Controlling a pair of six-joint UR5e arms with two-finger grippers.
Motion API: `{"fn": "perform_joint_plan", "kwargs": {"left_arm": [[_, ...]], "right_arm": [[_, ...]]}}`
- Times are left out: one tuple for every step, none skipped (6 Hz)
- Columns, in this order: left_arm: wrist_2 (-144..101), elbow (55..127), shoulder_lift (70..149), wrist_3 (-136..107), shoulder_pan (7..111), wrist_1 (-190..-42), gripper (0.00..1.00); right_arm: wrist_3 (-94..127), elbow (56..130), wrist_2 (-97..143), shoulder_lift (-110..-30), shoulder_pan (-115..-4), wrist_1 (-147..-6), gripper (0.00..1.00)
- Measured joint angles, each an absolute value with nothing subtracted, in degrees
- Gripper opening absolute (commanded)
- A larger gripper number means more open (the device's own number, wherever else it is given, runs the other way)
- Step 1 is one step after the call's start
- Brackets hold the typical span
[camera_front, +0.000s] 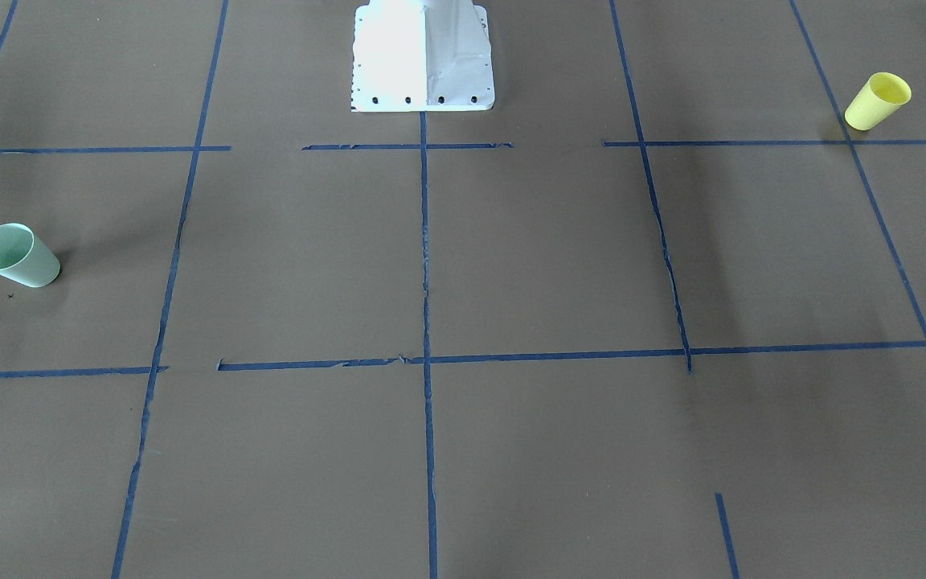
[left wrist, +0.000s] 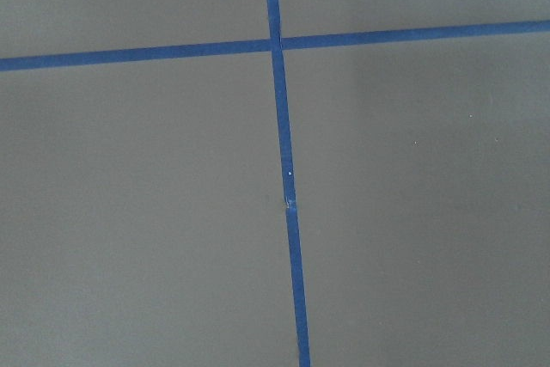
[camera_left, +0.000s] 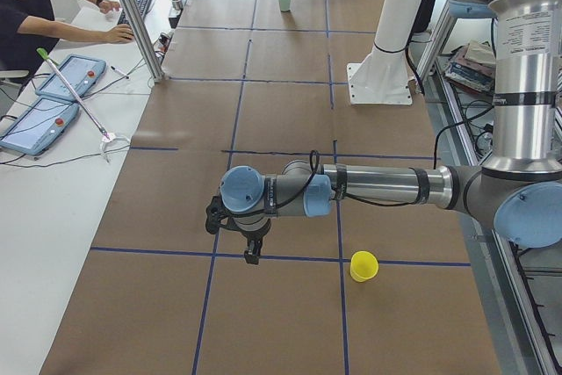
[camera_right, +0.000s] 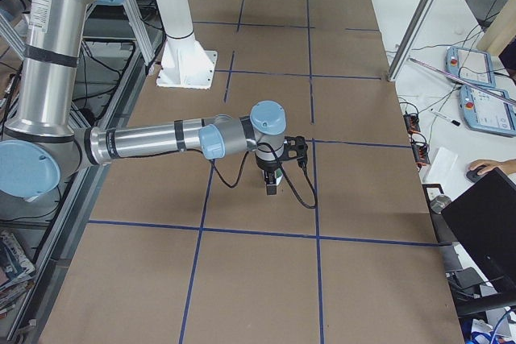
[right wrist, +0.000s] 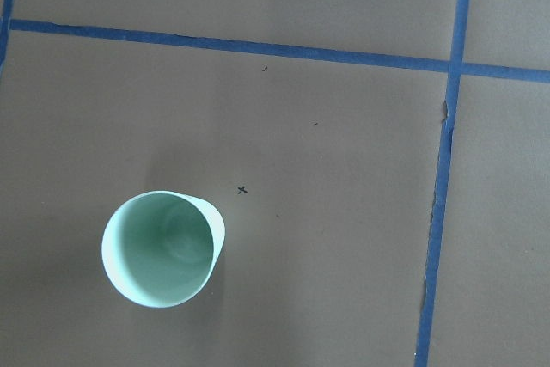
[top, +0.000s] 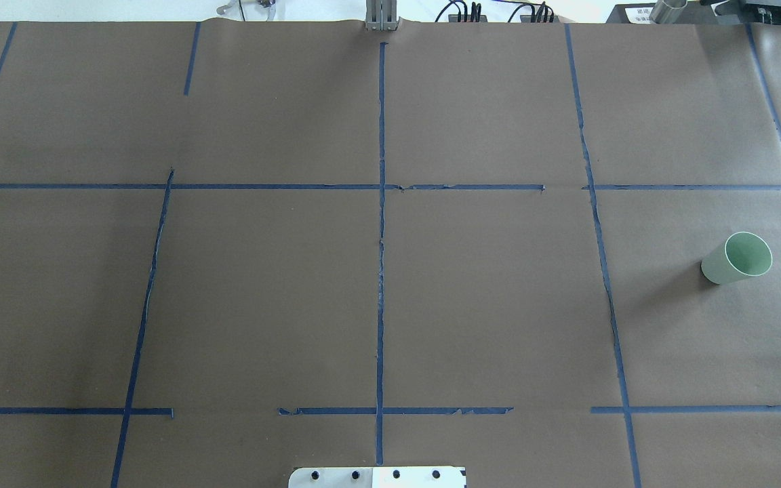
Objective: Transfer and stack yellow cup on green cup
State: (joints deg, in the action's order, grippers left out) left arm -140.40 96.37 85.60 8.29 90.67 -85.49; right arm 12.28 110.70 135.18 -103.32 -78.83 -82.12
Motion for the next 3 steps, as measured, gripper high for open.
{"fn": "perform_joint_plan", "kwargs": {"left_arm": [[-138.8, 97.7, 85.8, 8.3, 90.5, -85.0, 1.0], [-136.4, 99.2, 85.8, 8.2, 90.1, -84.8, 1.0], [-135.4, 100.0, 85.7, 8.0, 89.9, -84.7, 1.0]], "right_arm": [[12.2, 110.9, 135.4, -103.9, -78.9, -82.0, 1.0], [12.2, 111.1, 135.8, -104.3, -78.9, -81.9, 1.0], [12.2, 111.3, 136.0, -104.3, -78.9, -81.9, 1.0]]}}
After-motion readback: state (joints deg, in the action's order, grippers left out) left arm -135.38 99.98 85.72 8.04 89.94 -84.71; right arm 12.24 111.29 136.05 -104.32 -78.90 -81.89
